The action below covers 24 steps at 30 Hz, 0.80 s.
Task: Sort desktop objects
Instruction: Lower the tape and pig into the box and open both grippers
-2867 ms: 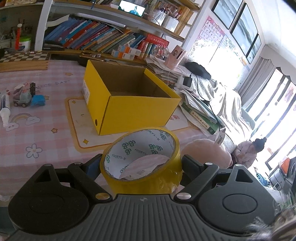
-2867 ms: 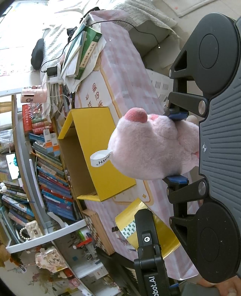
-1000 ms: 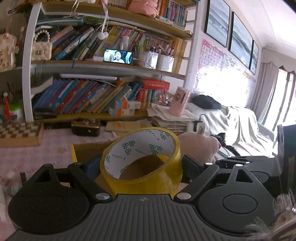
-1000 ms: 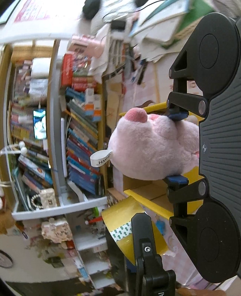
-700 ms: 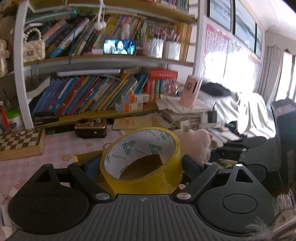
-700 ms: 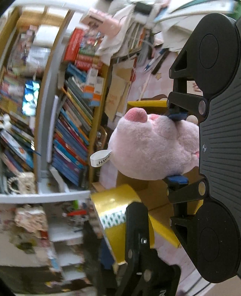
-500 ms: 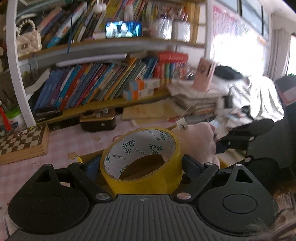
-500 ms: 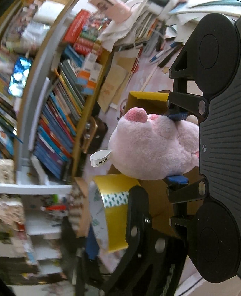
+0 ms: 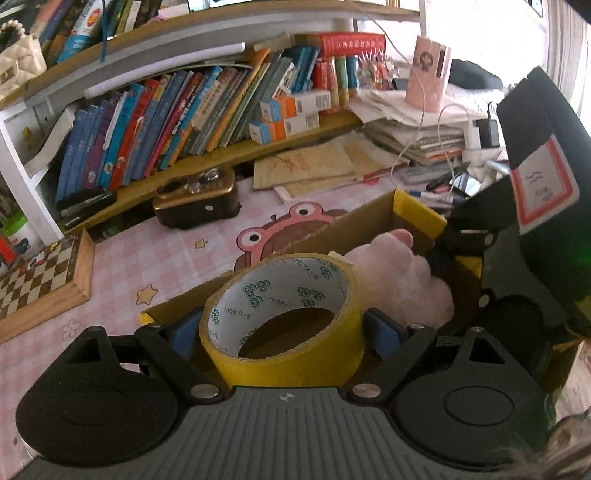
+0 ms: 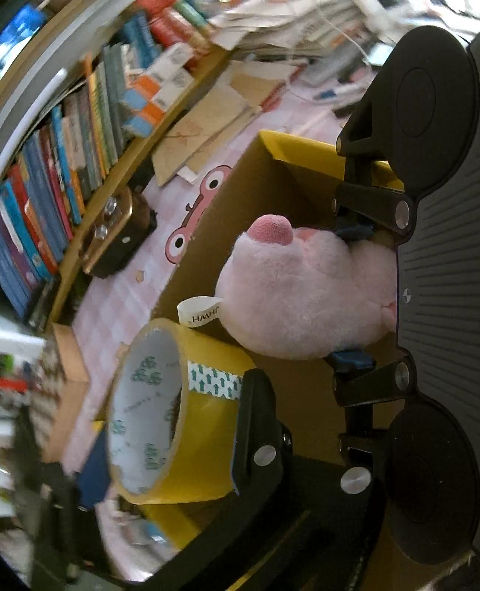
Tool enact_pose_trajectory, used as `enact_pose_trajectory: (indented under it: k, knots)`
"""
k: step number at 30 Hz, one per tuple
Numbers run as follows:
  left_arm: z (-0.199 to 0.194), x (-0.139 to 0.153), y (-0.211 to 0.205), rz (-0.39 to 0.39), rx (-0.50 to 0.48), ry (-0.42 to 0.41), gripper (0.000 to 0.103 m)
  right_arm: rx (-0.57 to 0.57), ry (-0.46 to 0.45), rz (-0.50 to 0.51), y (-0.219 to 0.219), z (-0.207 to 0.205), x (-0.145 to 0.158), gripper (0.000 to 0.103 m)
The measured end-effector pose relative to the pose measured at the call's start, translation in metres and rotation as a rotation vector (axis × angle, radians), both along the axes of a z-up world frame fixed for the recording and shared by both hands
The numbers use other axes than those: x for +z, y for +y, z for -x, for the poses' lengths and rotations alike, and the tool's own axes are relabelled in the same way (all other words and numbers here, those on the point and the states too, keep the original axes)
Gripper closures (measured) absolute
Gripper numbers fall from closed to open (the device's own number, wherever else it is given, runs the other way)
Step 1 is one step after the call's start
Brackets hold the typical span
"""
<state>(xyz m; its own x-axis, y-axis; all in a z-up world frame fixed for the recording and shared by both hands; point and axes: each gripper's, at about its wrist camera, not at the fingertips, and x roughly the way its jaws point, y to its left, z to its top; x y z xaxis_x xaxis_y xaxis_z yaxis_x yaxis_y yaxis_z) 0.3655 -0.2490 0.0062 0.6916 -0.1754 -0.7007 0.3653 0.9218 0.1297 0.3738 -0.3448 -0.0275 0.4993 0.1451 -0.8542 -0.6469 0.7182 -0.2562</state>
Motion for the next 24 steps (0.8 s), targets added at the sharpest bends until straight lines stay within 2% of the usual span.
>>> enact_pose_trajectory:
  k: [10, 13, 18, 24]
  knots:
    - [-0.002, -0.010, -0.001, -0.037, 0.005, 0.025, 0.013, 0.080, -0.008, 0.066, 0.012, -0.003, -0.015, 0.046]
    - [-0.001, -0.011, 0.000, -0.039, 0.017, 0.021, 0.012, 0.088, -0.027, 0.079, 0.013, -0.001, -0.015, 0.042]
    - [0.008, 0.001, 0.004, -0.014, 0.032, -0.045, 0.003, 0.074, -0.091, 0.060, 0.011, 0.005, -0.009, 0.026]
    - [0.033, 0.029, 0.017, 0.072, 0.083, -0.159, 0.000, 0.050, -0.192, -0.010, 0.000, 0.019, 0.016, 0.025]
